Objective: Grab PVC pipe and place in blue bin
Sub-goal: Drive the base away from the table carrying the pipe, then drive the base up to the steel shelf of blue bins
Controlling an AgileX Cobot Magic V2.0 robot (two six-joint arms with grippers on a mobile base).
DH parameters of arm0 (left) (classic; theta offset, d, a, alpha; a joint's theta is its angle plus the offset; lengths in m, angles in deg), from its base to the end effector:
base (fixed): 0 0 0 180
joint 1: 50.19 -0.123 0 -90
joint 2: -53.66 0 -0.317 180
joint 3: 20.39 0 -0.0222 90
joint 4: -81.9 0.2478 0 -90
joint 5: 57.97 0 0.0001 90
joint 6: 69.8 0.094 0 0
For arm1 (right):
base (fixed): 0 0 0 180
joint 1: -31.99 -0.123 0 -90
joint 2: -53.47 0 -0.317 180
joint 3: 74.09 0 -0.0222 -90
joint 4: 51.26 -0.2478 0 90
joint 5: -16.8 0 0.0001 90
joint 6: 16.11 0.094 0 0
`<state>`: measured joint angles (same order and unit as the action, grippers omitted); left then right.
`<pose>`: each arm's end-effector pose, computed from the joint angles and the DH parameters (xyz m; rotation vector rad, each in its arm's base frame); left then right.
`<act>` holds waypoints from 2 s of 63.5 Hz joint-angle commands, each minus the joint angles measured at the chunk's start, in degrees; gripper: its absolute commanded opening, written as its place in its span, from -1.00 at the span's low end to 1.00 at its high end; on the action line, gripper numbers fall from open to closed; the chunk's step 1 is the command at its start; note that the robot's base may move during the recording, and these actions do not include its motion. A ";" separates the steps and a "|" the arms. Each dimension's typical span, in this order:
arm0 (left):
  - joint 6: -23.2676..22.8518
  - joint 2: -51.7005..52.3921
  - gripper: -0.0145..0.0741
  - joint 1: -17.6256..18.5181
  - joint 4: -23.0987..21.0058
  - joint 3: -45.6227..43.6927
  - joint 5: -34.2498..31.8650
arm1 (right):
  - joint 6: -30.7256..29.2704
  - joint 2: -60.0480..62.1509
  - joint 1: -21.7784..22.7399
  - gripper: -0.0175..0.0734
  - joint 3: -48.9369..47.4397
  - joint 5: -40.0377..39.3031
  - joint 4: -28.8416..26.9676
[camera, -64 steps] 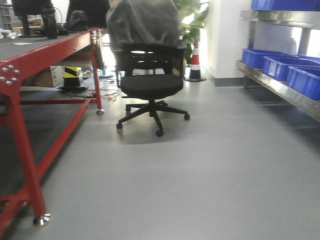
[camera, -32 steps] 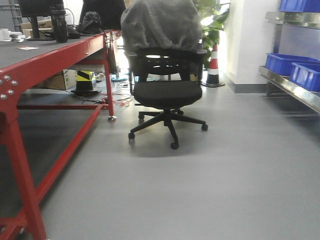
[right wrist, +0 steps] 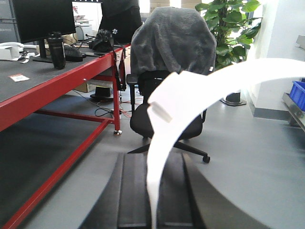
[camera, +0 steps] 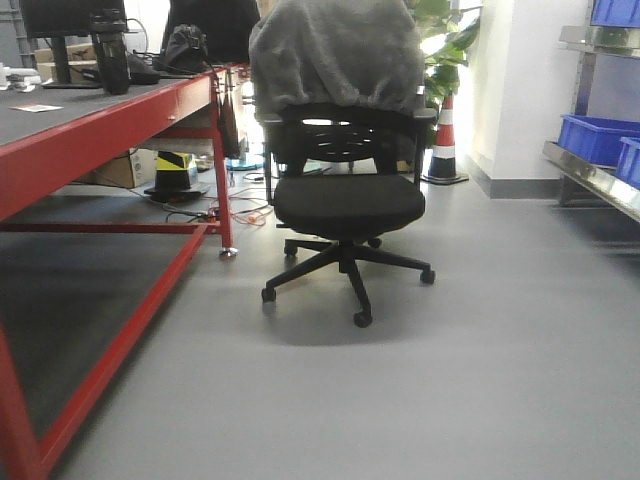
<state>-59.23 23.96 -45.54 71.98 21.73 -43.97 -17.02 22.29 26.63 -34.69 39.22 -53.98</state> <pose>0.0463 -0.0077 0.3855 0.1065 1.4912 -0.0834 0.0486 0.0063 0.3855 -0.0671 1.6224 0.1083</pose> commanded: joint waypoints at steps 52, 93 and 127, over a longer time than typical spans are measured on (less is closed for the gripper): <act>0.02 0.16 -0.92 0.27 -0.40 -0.22 -1.51 | -0.32 0.18 -0.01 -0.97 -0.01 -1.24 0.41; 0.02 0.16 -0.92 0.27 -0.40 -0.22 -1.51 | -0.32 0.18 -0.01 -0.97 -0.01 -1.24 0.41; 0.02 0.16 -0.92 0.27 -0.40 -0.22 -1.51 | -0.32 0.18 -0.01 -0.97 -0.01 -1.24 0.41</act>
<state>-59.23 23.96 -45.54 71.98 21.73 -43.97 -17.02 22.29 26.63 -34.69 39.22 -53.98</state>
